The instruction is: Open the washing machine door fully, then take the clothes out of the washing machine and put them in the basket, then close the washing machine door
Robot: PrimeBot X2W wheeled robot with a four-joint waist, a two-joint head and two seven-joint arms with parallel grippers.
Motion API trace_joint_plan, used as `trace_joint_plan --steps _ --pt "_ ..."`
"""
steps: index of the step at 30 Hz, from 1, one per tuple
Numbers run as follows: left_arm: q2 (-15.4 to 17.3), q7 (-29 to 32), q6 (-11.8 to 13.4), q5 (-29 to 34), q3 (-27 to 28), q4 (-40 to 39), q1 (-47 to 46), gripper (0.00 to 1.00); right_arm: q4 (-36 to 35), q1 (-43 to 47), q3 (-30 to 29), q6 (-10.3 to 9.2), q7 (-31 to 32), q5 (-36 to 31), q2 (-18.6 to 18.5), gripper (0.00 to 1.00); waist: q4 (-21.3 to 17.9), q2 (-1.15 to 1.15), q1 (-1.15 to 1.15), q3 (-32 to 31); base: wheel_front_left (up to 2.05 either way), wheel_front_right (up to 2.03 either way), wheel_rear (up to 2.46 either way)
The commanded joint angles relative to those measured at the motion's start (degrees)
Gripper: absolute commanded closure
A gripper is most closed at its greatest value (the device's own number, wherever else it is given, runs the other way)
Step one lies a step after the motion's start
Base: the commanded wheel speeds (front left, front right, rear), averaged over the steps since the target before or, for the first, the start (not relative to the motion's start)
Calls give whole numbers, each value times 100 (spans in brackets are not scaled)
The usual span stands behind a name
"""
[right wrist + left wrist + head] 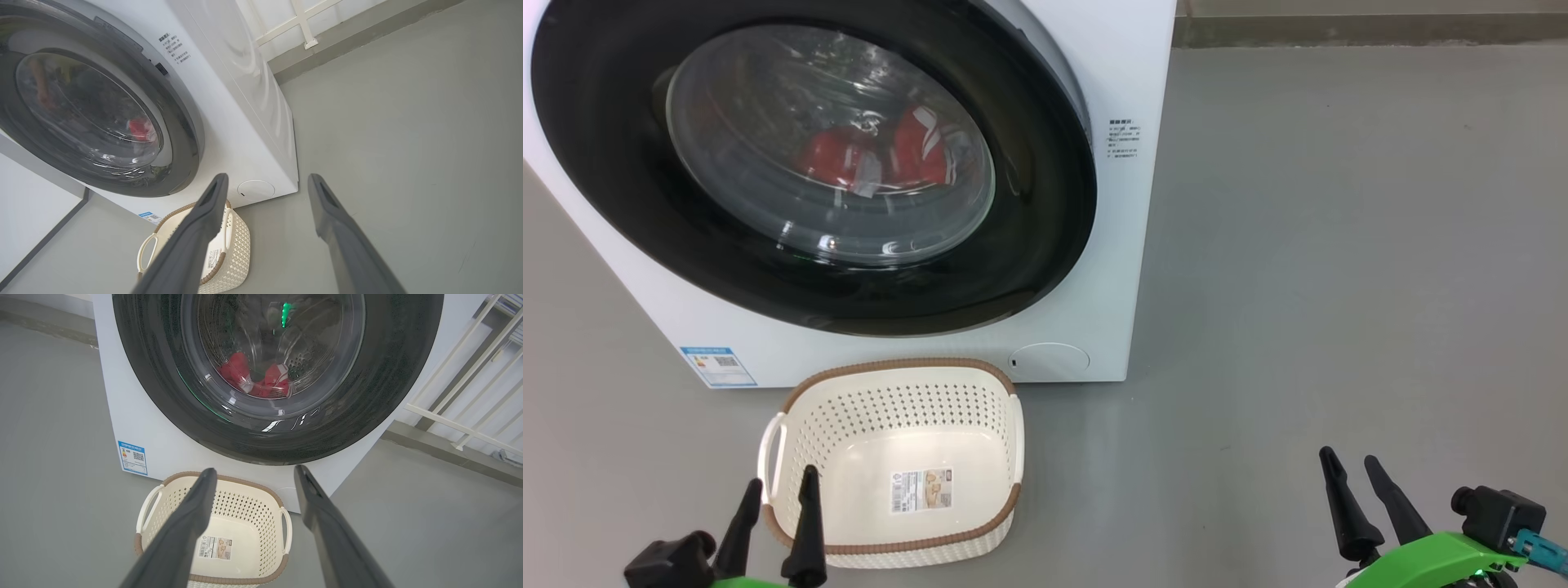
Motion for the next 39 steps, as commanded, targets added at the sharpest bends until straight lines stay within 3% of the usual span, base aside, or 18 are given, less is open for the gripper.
trace_joint_plan --steps 1,23,39 --pt "113 -123 54 276 94 -182 -112 0 -162 -65 134 6 -90 -264 -103 0 8 0 0 -9 0 0 0" --pt "163 -479 197 1725 -125 -252 36 0 -178 75 282 8 -443 -1625 -240 0 80 0 0 -117 0 0 0" --pt "125 -725 143 2645 -89 -317 110 0 -243 184 243 9 -685 -2527 -259 0 123 0 0 -109 0 0 0"
